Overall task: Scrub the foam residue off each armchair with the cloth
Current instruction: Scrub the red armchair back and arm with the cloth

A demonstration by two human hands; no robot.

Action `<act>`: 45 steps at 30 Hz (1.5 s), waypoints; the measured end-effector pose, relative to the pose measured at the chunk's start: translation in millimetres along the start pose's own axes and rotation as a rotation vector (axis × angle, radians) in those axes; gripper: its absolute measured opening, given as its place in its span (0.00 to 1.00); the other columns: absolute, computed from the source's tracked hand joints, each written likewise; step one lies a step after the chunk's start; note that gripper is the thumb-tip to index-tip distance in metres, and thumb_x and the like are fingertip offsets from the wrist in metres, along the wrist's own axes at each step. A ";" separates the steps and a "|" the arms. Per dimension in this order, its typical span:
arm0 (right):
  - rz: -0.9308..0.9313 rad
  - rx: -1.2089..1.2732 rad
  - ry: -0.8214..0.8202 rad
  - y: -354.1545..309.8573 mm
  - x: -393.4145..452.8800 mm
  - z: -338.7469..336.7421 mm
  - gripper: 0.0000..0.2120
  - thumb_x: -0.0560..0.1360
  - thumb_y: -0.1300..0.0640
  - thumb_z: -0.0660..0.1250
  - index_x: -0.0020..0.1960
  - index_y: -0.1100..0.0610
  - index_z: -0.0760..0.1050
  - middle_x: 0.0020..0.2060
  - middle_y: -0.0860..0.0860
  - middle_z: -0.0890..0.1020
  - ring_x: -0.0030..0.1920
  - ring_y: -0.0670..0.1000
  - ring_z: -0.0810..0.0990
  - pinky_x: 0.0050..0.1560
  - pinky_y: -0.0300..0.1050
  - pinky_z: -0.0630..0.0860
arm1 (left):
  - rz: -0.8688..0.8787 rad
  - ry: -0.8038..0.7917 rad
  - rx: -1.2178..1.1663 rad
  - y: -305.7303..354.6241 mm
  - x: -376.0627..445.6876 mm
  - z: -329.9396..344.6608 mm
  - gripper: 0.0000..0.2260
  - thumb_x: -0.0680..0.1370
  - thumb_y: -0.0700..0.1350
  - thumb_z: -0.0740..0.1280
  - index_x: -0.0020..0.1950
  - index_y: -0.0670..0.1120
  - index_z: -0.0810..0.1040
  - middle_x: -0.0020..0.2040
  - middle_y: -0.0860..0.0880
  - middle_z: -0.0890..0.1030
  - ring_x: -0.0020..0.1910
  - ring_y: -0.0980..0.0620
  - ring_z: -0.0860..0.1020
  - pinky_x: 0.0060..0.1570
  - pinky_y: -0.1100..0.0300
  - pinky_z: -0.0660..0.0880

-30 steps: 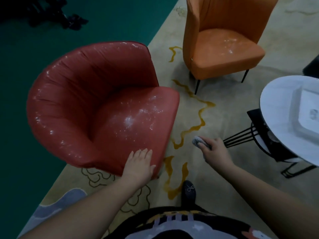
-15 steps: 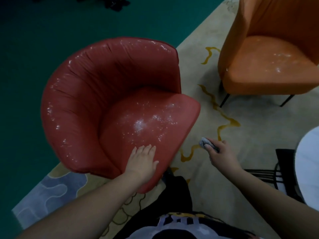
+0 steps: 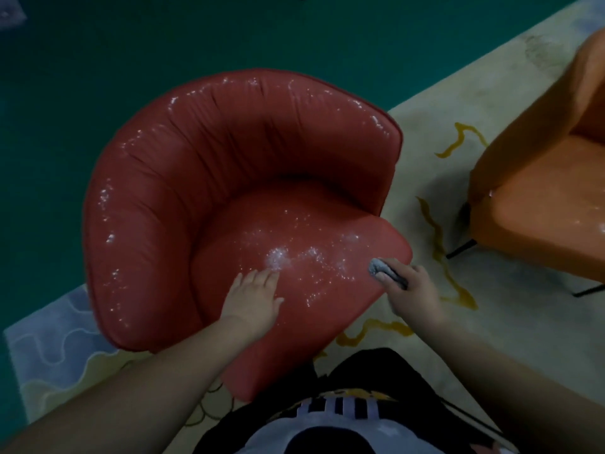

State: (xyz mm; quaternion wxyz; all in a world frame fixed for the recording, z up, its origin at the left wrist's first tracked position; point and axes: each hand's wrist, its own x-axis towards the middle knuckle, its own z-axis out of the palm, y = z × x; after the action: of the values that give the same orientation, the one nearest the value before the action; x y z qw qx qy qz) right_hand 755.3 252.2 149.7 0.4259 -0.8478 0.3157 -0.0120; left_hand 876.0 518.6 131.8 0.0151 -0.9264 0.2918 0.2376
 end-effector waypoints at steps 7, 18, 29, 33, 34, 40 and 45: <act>-0.093 -0.031 -0.270 -39.0 75.7 25.6 0.07 0.77 0.44 0.62 0.51 0.40 0.78 0.44 0.46 0.72 0.46 0.36 0.74 0.42 0.26 0.65 | -0.310 -0.063 -0.167 -10.1 -7.9 22.0 0.27 0.82 0.57 0.50 0.79 0.49 0.51 0.78 0.49 0.58 0.76 0.49 0.56 0.75 0.50 0.50; -0.228 -0.287 -0.866 -80.6 184.1 71.3 0.36 0.72 0.50 0.71 0.75 0.45 0.58 0.69 0.52 0.67 0.67 0.50 0.70 0.65 0.45 0.68 | -0.866 0.005 -0.455 41.4 -3.5 43.1 0.26 0.81 0.57 0.51 0.78 0.51 0.54 0.76 0.50 0.62 0.74 0.48 0.59 0.74 0.50 0.53; -0.354 -0.473 -1.044 -62.1 192.1 174.4 0.18 0.67 0.49 0.77 0.52 0.50 0.72 0.43 0.42 0.79 0.40 0.38 0.78 0.36 0.33 0.72 | -1.145 0.109 -0.673 64.6 -15.9 103.0 0.25 0.81 0.56 0.51 0.77 0.49 0.57 0.75 0.50 0.64 0.73 0.48 0.61 0.72 0.49 0.58; -0.478 -0.519 -1.042 -44.4 186.5 220.9 0.18 0.72 0.42 0.70 0.54 0.50 0.70 0.41 0.41 0.78 0.40 0.41 0.78 0.36 0.36 0.71 | -1.187 0.091 -0.711 50.4 -10.6 151.5 0.25 0.81 0.56 0.51 0.77 0.49 0.56 0.75 0.50 0.64 0.73 0.47 0.61 0.72 0.49 0.58; -0.490 -0.510 -1.047 -39.4 185.6 234.1 0.17 0.73 0.41 0.68 0.55 0.50 0.70 0.42 0.42 0.78 0.41 0.43 0.78 0.37 0.38 0.72 | -1.200 0.096 -0.724 46.4 -7.0 163.4 0.25 0.81 0.55 0.51 0.77 0.49 0.56 0.75 0.49 0.64 0.73 0.47 0.61 0.72 0.49 0.58; -0.600 -0.533 -1.101 -15.4 181.9 314.3 0.16 0.74 0.46 0.67 0.60 0.45 0.70 0.47 0.46 0.81 0.47 0.50 0.80 0.46 0.46 0.76 | -1.298 0.243 -0.849 27.5 15.4 224.5 0.23 0.80 0.48 0.54 0.76 0.48 0.59 0.74 0.49 0.65 0.73 0.48 0.61 0.72 0.49 0.58; -1.260 -0.829 -0.890 0.4 171.4 368.9 0.30 0.72 0.41 0.68 0.71 0.38 0.61 0.56 0.51 0.73 0.54 0.55 0.74 0.52 0.52 0.74 | -1.362 0.345 -0.848 18.7 26.0 263.9 0.22 0.80 0.48 0.55 0.75 0.49 0.63 0.72 0.50 0.67 0.72 0.49 0.62 0.72 0.50 0.59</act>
State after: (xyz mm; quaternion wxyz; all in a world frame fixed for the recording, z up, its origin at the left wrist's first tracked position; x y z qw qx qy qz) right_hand 998.9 422.1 -128.1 0.0812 -0.8769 -0.4282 0.2026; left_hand 770.5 533.1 -111.8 -0.2405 -0.8512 -0.4507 0.1207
